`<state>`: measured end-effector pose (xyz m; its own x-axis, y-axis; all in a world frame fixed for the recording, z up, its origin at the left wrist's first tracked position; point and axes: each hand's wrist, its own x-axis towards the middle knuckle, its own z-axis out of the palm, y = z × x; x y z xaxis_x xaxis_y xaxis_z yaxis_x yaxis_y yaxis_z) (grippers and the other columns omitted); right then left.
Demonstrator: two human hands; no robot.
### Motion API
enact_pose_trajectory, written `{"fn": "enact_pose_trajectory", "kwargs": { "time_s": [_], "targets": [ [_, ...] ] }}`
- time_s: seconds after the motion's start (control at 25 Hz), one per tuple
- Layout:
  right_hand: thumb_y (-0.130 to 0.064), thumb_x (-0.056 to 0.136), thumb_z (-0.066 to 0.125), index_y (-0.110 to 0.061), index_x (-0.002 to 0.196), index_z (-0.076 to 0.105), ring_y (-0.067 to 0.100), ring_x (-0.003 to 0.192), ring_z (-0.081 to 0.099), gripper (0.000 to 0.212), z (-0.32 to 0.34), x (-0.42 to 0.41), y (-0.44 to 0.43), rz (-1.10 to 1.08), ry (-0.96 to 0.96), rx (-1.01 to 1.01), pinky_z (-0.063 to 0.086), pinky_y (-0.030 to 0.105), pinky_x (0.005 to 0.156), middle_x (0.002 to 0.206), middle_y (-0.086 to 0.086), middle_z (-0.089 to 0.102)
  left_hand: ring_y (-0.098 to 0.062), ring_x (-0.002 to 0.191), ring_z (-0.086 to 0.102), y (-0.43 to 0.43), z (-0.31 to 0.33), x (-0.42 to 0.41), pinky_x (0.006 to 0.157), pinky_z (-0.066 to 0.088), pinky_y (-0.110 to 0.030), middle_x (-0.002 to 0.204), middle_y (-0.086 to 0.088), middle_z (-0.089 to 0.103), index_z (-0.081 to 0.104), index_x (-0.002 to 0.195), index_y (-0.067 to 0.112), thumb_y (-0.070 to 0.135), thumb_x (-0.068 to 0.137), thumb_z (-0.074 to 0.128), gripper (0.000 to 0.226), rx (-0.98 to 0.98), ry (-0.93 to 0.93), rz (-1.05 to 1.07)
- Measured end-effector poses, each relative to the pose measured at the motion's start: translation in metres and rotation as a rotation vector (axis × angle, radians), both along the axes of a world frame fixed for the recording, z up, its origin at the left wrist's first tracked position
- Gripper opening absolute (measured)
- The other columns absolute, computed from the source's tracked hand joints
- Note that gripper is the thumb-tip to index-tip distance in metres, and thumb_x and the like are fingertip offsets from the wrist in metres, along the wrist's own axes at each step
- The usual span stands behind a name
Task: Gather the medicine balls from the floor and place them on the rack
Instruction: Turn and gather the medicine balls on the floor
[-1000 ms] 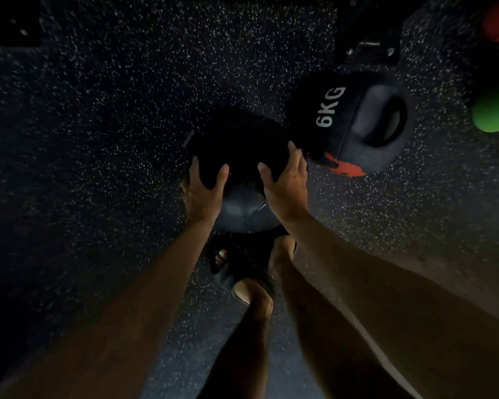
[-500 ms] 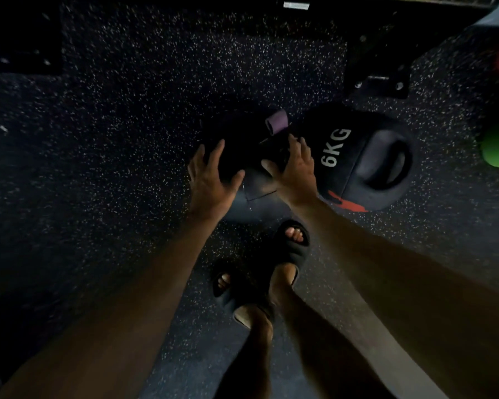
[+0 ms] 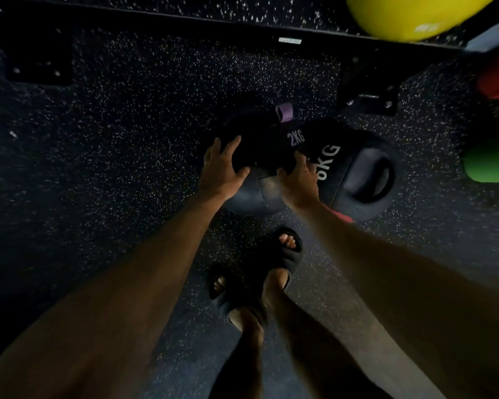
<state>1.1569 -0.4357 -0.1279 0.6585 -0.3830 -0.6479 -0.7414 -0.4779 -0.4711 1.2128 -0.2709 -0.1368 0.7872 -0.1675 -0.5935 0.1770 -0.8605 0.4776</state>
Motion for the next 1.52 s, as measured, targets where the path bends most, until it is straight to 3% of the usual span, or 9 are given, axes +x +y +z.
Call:
{"fn": "enact_pose_trajectory", "kwargs": {
  "time_s": [0.16, 0.32, 0.48, 0.56, 0.68, 0.88, 1.0, 1.32, 1.52],
  "targets": [
    [-0.028, 0.099, 0.045, -0.02, 0.144, 0.037, 0.037, 0.131, 0.042, 0.046, 0.084, -0.02, 0.023, 0.319, 0.042, -0.084, 0.036, 0.051, 0.105, 0.145, 0.017, 0.042, -0.029, 0.12, 0.056, 0.033, 0.08, -0.01, 0.097, 0.051, -0.043, 0.139, -0.014, 0.051, 0.047, 0.142, 0.019, 0.032, 0.097, 0.059, 0.048, 0.114, 0.034, -0.016],
    [-0.029, 0.101, 0.042, -0.01, 0.13, 0.048, 0.039, 0.103, 0.063, 0.034, 0.199, -0.048, 0.055, 0.603, 0.059, -0.059, 0.05, 0.042, 0.081, 0.119, 0.023, 0.063, -0.025, 0.09, 0.064, 0.074, 0.211, -0.041, 0.079, 0.053, -0.035, 0.12, -0.013, 0.066, 0.052, 0.136, 0.016, 0.032, 0.1, 0.053, 0.04, 0.113, 0.156, -0.083],
    [-0.024, 0.106, 0.04, -0.002, 0.127, 0.053, 0.035, 0.111, 0.058, 0.033, 0.318, -0.08, 0.098, 0.867, 0.054, -0.075, 0.035, 0.033, 0.077, 0.123, 0.019, 0.061, -0.033, 0.105, 0.063, 0.118, 0.328, -0.104, 0.083, 0.047, -0.036, 0.12, -0.017, 0.065, 0.052, 0.136, 0.015, 0.033, 0.101, 0.051, 0.04, 0.134, 0.152, -0.091],
    [-0.027, 0.105, 0.041, -0.004, 0.124, 0.056, 0.036, 0.109, 0.059, 0.034, 0.369, -0.098, 0.12, 0.933, 0.011, -0.066, 0.041, 0.034, 0.079, 0.121, 0.019, 0.063, -0.033, 0.109, 0.062, 0.142, 0.38, -0.14, 0.086, 0.048, -0.037, 0.123, -0.016, 0.064, 0.053, 0.135, 0.015, 0.034, 0.101, 0.051, 0.039, 0.12, 0.129, -0.014],
    [-0.034, 0.104, 0.043, -0.008, 0.122, 0.056, 0.035, 0.107, 0.061, 0.034, 0.417, -0.127, 0.151, 1.035, -0.027, -0.052, 0.046, 0.034, 0.08, 0.116, 0.017, 0.064, -0.029, 0.101, 0.064, 0.179, 0.432, -0.201, 0.077, 0.045, -0.032, 0.119, -0.013, 0.066, 0.054, 0.134, 0.017, 0.035, 0.101, 0.05, 0.037, 0.115, 0.113, 0.156],
    [-0.035, 0.104, 0.043, -0.009, 0.121, 0.056, 0.03, 0.097, 0.06, 0.033, 0.47, -0.17, 0.215, 1.332, -0.071, -0.046, 0.044, 0.035, 0.076, 0.116, 0.016, 0.063, -0.028, 0.107, 0.063, 0.225, 0.484, -0.316, 0.092, 0.051, -0.037, 0.122, -0.013, 0.064, 0.057, 0.131, 0.016, 0.035, 0.101, 0.051, 0.036, 0.105, 0.033, 0.529],
    [-0.036, 0.105, 0.042, -0.012, 0.119, 0.055, 0.023, 0.081, 0.056, 0.031, 0.495, -0.213, 0.262, 1.538, -0.11, -0.069, 0.042, 0.033, 0.066, 0.105, 0.01, 0.062, -0.029, 0.102, 0.066, 0.24, 0.504, -0.399, 0.086, 0.053, -0.036, 0.117, -0.014, 0.067, 0.058, 0.13, 0.016, 0.034, 0.1, 0.052, 0.036, 0.148, 0.018, 0.759],
    [-0.036, 0.102, 0.048, -0.015, 0.117, 0.059, 0.025, 0.096, 0.062, 0.028, 0.525, -0.413, 0.365, 2.115, -0.207, 0.0, 0.053, 0.04, 0.083, 0.112, 0.007, 0.063, -0.031, 0.108, 0.066, 0.24, 0.532, -0.664, 0.093, 0.052, -0.039, 0.118, -0.012, 0.069, 0.063, 0.123, 0.02, 0.034, 0.096, 0.057, 0.032, 0.214, -0.058, 1.39],
    [-0.035, 0.1, 0.05, -0.014, 0.117, 0.061, 0.031, 0.107, 0.061, 0.029, 0.528, -0.56, 0.408, 2.435, -0.265, 0.075, 0.045, 0.034, 0.082, 0.12, 0.013, 0.064, -0.032, 0.111, 0.064, 0.232, 0.534, -0.824, 0.093, 0.051, -0.041, 0.12, -0.011, 0.068, 0.06, 0.124, 0.016, 0.034, 0.098, 0.054, 0.032, 0.287, -0.021, 1.628]
  ]
}}
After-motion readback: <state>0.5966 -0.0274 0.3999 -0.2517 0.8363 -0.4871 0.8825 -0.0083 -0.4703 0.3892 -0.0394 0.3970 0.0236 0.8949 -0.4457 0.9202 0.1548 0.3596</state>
